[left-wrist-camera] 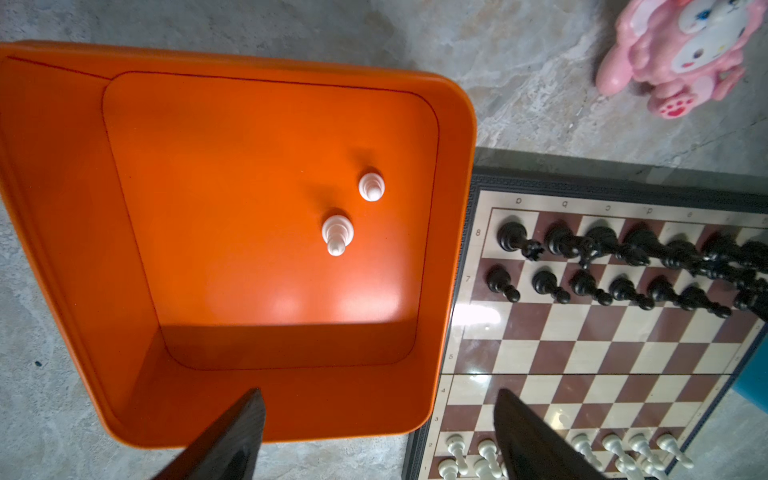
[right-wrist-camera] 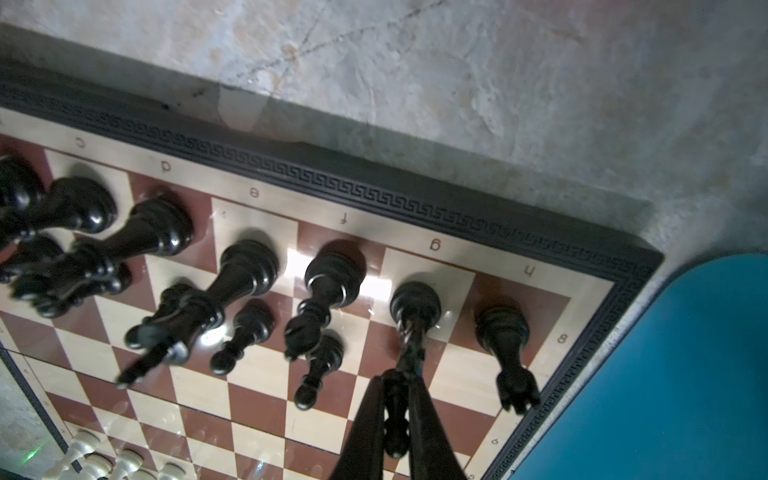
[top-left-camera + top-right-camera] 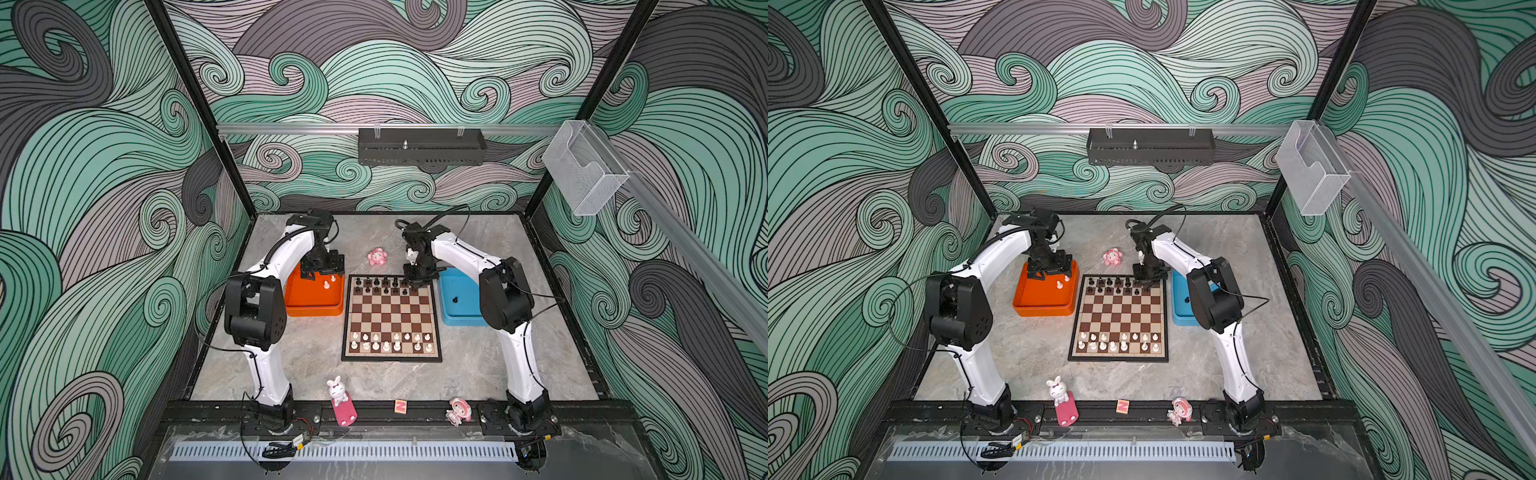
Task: Set up the chess pieces on the board
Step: 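Lower the black piece onto its farthest-row square and open the right gripper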
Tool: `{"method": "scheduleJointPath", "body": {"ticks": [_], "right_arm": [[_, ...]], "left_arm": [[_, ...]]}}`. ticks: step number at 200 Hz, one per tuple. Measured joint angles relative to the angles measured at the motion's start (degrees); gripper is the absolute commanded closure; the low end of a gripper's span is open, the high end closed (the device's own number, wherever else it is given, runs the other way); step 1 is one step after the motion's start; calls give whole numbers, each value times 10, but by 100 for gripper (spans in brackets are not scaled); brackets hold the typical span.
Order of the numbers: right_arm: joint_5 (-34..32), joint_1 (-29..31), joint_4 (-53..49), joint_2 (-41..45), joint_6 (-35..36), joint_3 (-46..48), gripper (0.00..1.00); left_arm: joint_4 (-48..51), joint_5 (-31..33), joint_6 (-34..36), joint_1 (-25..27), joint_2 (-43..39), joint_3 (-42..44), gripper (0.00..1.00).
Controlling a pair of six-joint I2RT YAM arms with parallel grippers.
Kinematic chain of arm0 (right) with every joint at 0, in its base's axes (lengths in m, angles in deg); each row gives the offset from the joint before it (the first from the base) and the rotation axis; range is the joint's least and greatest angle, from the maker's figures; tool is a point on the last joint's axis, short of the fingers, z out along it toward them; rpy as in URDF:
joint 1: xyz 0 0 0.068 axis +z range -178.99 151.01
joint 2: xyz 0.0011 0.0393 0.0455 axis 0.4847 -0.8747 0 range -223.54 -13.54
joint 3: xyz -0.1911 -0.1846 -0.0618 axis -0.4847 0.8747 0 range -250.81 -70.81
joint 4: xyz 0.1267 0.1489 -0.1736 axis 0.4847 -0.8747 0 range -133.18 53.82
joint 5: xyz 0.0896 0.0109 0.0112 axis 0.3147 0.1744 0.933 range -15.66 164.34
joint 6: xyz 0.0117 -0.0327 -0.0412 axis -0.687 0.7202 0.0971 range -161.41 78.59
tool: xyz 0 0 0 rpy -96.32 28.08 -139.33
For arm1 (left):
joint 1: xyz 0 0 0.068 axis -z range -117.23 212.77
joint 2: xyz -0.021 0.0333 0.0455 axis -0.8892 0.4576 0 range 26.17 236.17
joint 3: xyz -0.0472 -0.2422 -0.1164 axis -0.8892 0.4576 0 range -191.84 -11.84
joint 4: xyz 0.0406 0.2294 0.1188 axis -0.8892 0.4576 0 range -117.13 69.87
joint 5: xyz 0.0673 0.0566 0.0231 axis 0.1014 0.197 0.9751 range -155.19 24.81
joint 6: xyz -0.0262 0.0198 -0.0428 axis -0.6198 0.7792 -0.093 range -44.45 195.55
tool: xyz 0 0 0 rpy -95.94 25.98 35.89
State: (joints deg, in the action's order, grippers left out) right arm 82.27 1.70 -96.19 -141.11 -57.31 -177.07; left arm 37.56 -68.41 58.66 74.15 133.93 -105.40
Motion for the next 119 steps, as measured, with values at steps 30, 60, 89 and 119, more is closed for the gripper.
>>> {"method": "scheduleJointPath", "body": {"ticks": [30, 60, 89, 119], "right_arm": [[0, 0, 0, -1, 0, 0, 82], [0, 0, 0, -4, 0, 0, 82], [0, 0, -1, -7, 0, 0, 82], [0, 0, -3, -7, 0, -3, 81]], "left_arm": [[0, 0, 0, 0, 0, 0, 11], [0, 0, 0, 0, 0, 0, 11], [0, -1, 0, 0, 0, 0, 11], [0, -2, 0, 0, 0, 0, 11]]}}
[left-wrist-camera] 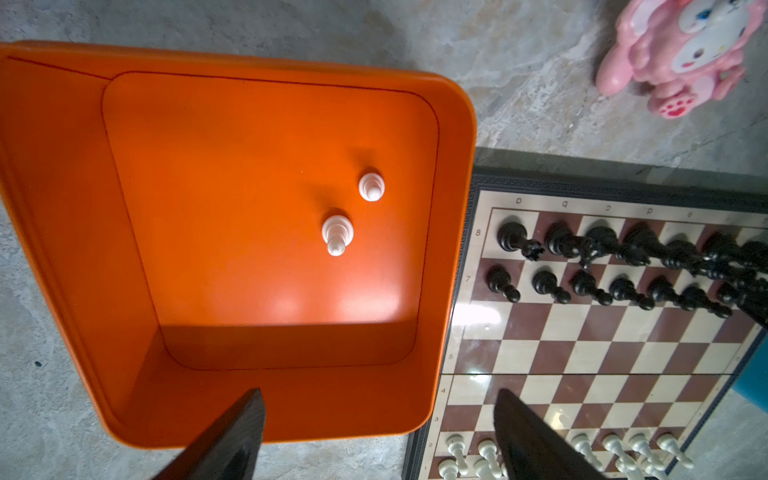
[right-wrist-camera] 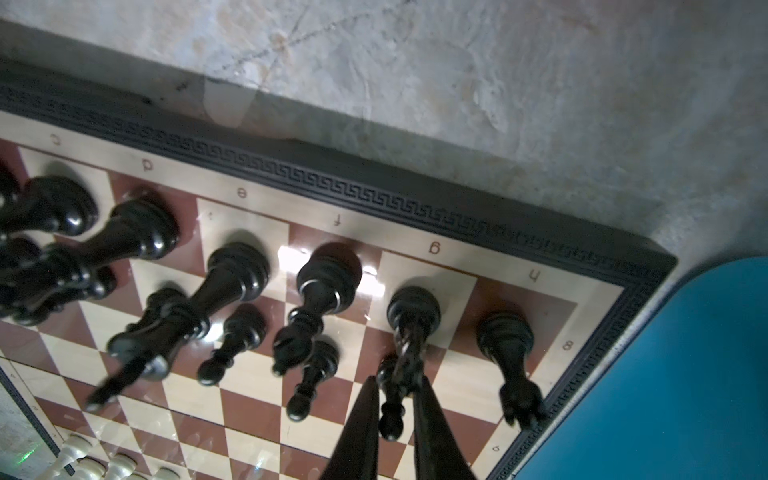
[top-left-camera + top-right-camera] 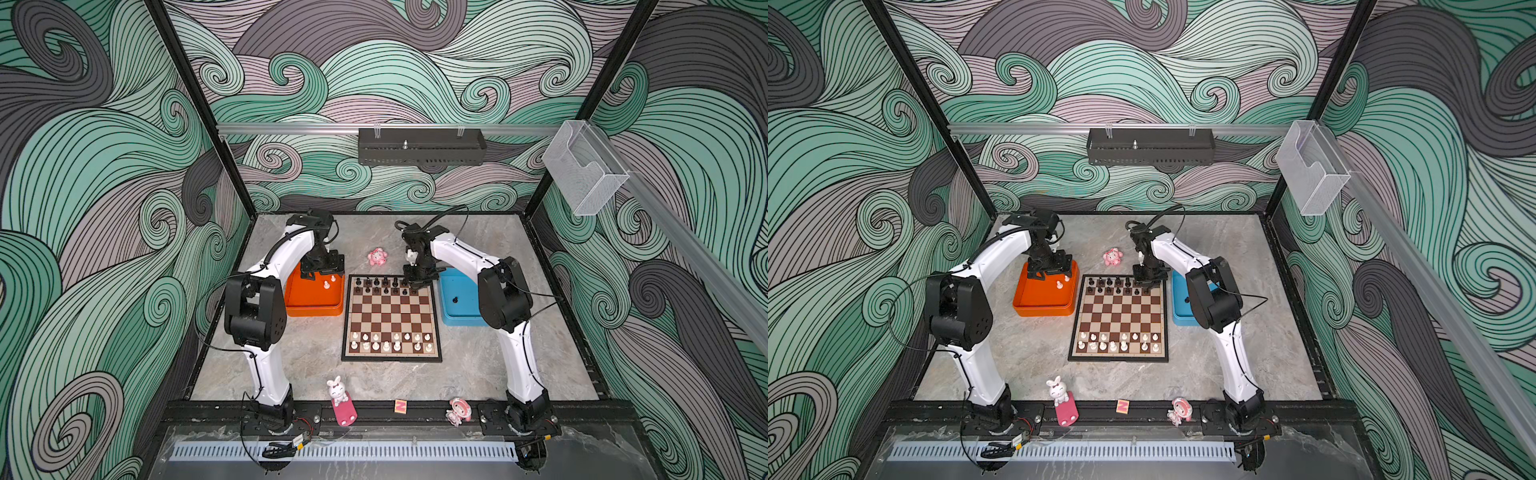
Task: Set up the chess pieces on the board
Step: 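Lower the black piece onto its farthest-row square and open the right gripper, then raise the right gripper over the blue bin while the left lowers into the orange bin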
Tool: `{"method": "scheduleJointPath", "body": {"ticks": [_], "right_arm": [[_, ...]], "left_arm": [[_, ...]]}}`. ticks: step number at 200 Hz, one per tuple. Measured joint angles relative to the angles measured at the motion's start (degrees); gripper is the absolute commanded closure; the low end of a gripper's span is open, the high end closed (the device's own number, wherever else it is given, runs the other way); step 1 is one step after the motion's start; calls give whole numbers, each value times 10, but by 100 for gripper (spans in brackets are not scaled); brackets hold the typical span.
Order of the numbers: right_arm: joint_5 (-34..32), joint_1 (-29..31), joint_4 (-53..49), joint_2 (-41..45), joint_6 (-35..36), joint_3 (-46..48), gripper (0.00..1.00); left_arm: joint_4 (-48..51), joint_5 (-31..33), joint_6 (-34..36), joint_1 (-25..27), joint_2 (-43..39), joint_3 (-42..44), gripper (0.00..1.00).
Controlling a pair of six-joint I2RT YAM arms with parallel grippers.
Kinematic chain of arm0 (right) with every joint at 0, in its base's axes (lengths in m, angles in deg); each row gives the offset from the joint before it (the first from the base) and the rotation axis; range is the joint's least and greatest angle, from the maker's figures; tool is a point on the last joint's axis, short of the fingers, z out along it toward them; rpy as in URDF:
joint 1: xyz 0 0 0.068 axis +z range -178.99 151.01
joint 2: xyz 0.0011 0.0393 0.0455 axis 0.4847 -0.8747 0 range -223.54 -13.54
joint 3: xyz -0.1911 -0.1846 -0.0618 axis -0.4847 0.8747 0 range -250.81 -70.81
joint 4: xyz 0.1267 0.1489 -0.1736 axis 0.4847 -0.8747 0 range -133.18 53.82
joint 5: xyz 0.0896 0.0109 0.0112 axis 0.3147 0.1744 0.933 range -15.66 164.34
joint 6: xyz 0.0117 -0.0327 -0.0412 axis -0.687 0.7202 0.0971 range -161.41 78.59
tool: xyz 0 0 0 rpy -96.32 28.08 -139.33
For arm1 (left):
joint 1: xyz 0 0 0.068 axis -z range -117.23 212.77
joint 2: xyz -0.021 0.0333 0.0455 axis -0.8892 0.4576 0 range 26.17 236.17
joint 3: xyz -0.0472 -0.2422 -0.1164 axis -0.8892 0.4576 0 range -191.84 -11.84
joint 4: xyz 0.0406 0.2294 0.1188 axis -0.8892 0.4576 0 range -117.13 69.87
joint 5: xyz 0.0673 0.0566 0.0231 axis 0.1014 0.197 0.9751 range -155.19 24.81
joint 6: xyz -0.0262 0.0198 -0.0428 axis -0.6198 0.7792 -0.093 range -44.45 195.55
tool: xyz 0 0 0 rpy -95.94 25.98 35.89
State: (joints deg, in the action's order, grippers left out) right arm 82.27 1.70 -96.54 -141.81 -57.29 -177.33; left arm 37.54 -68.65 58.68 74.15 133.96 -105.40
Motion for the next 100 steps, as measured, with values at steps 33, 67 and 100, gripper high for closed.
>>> {"method": "scheduleJointPath", "body": {"ticks": [33, 67, 100], "right_arm": [[-1, 0, -2, 0, 0, -5, 75], [-4, 0, -4, 1, 0, -8, 67], [-6, 1, -8, 13, 0, -8, 59]], "left_arm": [[0, 0, 0, 0, 0, 0, 11], [0, 0, 2, 0, 0, 0, 11], [0, 3, 2, 0, 0, 0, 11]]}}
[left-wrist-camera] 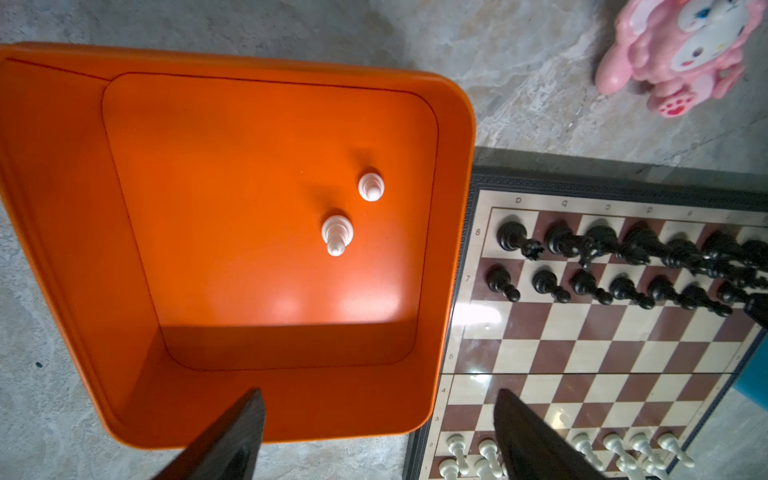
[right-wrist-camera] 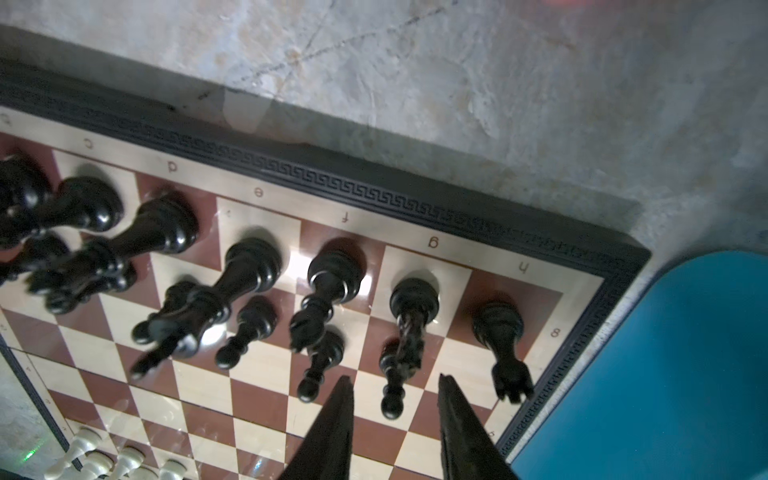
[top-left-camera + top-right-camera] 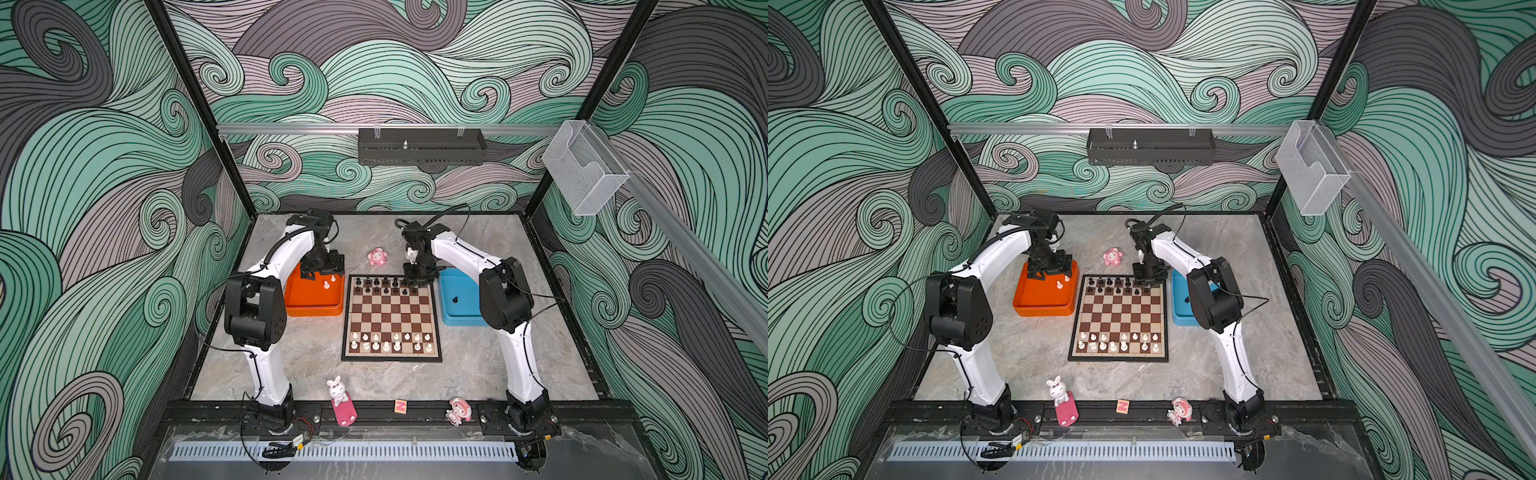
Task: Set up the chess pieces on the board
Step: 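Raise the right gripper over the blue bin while the left lowers into the orange bin, then close the left gripper on a white pawn in the orange bin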
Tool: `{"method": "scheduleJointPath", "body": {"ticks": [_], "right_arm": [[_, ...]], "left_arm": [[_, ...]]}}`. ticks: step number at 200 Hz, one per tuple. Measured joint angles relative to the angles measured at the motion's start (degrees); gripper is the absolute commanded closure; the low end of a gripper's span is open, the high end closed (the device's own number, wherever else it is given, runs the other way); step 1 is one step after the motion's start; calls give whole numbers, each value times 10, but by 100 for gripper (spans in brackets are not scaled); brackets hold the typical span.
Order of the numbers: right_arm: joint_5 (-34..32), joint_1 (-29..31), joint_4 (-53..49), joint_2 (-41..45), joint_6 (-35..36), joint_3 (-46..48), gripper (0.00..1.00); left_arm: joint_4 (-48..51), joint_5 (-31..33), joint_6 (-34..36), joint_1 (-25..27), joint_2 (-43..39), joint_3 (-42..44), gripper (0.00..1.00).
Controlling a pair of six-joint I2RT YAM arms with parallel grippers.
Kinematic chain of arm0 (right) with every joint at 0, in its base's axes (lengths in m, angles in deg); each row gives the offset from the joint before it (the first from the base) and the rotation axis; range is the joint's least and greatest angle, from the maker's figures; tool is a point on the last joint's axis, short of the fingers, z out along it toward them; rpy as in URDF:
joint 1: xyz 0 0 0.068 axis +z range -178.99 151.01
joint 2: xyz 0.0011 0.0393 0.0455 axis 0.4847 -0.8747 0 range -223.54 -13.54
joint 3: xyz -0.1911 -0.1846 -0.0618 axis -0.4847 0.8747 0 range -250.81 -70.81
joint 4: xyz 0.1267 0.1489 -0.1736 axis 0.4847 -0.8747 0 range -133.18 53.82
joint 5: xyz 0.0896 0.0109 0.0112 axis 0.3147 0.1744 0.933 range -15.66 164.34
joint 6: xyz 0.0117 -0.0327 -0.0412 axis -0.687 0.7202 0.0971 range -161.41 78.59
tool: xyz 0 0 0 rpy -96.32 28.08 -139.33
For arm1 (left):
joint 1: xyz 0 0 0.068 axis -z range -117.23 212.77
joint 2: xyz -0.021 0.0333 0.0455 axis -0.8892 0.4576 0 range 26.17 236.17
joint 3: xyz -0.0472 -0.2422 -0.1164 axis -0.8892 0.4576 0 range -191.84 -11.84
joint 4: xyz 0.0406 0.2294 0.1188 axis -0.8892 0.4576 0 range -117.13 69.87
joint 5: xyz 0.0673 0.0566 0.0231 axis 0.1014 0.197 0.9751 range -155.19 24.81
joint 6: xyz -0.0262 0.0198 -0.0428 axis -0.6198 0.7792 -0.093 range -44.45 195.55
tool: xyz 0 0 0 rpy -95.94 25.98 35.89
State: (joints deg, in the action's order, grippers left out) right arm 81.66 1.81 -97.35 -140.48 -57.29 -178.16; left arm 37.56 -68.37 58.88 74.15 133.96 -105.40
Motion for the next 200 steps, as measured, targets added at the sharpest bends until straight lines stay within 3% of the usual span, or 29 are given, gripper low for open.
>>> {"method": "scheduleJointPath", "body": {"ticks": [17, 43, 82, 153, 200], "right_arm": [[-3, 1, -1, 24, 0, 0, 54], [-14, 1, -1, 83, 3, 1, 36], [-22, -10, 2, 170, 5, 29, 19], [-19, -78, 29, 242, 7, 162, 16], [-8, -109, 46, 254, 16, 203, 16]], "left_arm": [[0, 6, 0, 0, 0, 0, 11], [-1, 19, -2, -2, 7, 0, 12], [-9, 45, -10, -4, 56, -4, 19], [-18, 90, -25, -6, 110, -40, 31], [-22, 98, -33, -9, 134, -61, 47]]}}
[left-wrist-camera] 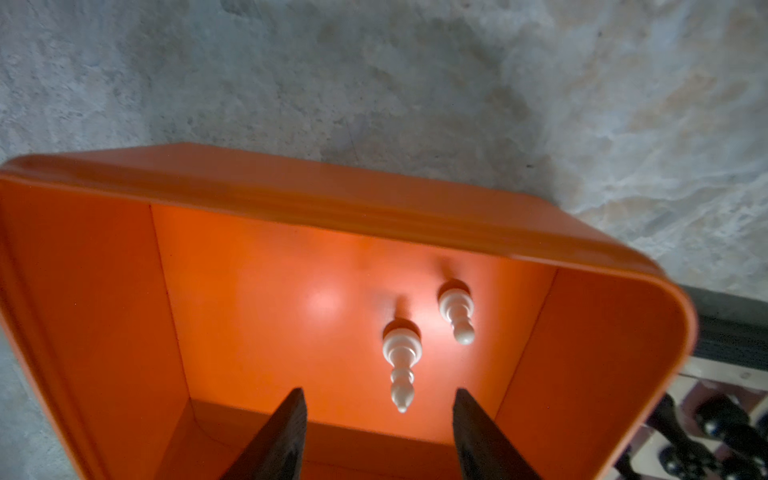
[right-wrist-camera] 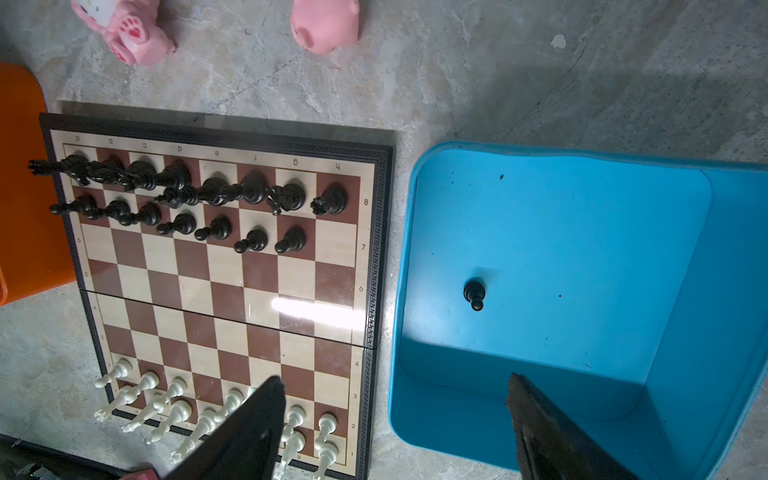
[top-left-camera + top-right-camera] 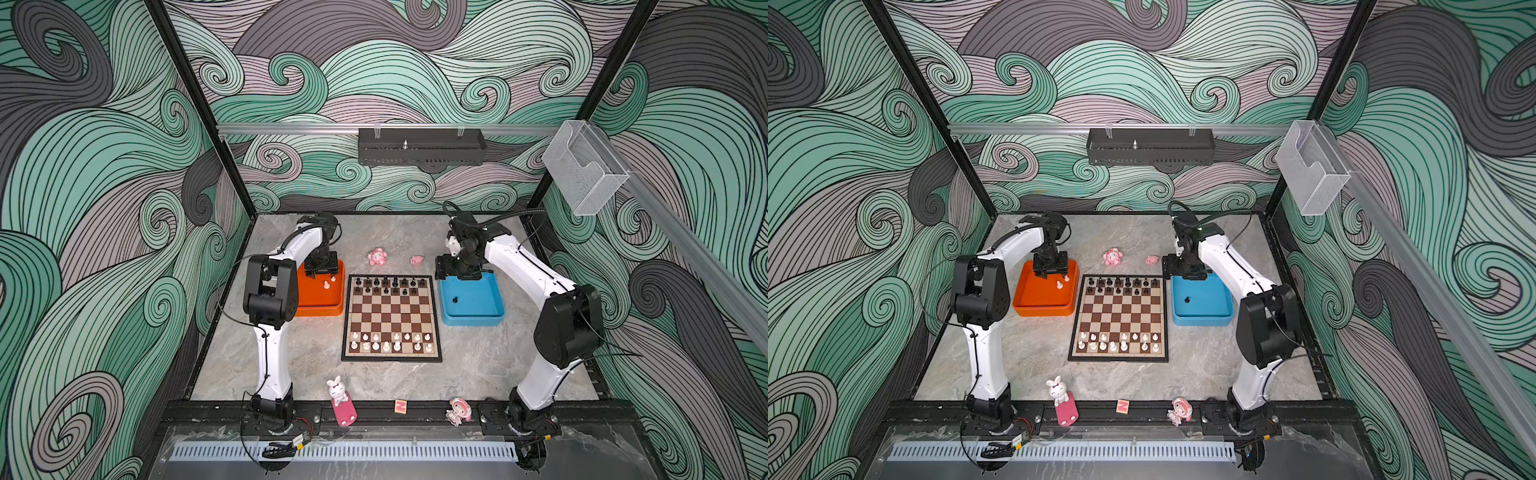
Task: Set up the chess pieces on the board
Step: 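Close the left gripper on a white pawn in the orange bin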
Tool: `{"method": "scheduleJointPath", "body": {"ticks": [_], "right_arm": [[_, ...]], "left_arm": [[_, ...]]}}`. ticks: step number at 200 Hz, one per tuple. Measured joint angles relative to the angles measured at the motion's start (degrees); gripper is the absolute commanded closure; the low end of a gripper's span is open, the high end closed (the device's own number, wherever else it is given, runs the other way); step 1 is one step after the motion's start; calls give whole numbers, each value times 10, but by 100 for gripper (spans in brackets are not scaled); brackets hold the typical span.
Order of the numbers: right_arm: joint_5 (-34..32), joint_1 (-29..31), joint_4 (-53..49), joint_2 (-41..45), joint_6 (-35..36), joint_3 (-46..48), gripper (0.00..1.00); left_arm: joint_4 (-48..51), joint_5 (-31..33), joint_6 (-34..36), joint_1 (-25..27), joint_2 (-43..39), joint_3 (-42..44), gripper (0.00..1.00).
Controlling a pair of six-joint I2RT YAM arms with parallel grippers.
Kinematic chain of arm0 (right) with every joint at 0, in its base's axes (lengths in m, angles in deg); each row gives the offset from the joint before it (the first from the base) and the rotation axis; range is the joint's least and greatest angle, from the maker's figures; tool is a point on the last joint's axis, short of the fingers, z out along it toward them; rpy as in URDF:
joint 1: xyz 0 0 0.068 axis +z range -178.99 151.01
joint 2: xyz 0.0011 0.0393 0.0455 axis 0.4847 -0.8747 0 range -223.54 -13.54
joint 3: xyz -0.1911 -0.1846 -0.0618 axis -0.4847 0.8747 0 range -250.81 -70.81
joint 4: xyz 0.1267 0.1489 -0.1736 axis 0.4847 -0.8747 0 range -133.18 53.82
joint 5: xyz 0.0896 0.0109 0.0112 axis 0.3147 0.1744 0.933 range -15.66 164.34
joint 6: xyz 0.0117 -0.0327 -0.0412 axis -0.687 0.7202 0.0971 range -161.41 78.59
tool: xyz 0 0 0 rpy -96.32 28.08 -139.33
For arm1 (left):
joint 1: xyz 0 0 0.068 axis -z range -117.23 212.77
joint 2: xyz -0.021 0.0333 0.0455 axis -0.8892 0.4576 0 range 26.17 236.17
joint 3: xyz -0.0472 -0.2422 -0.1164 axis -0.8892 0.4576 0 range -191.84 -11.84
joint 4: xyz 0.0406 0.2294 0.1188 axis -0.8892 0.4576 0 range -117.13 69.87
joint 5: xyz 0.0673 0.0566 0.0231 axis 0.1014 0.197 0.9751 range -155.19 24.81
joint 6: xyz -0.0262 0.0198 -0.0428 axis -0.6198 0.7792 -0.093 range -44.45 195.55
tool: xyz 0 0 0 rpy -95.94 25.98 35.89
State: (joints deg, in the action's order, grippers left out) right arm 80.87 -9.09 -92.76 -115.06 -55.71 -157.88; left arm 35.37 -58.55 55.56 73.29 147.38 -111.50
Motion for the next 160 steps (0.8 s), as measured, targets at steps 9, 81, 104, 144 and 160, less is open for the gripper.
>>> {"method": "scheduleJointPath", "body": {"ticks": [9, 81, 104, 144, 160], "right_arm": [[1, -4, 3, 0, 2, 3, 16], [16, -16, 15, 0, 6, 6, 16], [17, -16, 15, 0, 6, 6, 15], [19, -16, 15, 0, 6, 6, 15], [20, -17, 16, 0, 6, 6, 15]], "left_arm": [[0, 0, -1, 0, 3, 0, 51], [-7, -4, -2, 0, 26, 0, 58], [-8, -8, -3, 0, 29, 0, 69], [-10, -11, -2, 0, 29, 3, 71], [-11, -12, -2, 0, 29, 6, 71]]}}
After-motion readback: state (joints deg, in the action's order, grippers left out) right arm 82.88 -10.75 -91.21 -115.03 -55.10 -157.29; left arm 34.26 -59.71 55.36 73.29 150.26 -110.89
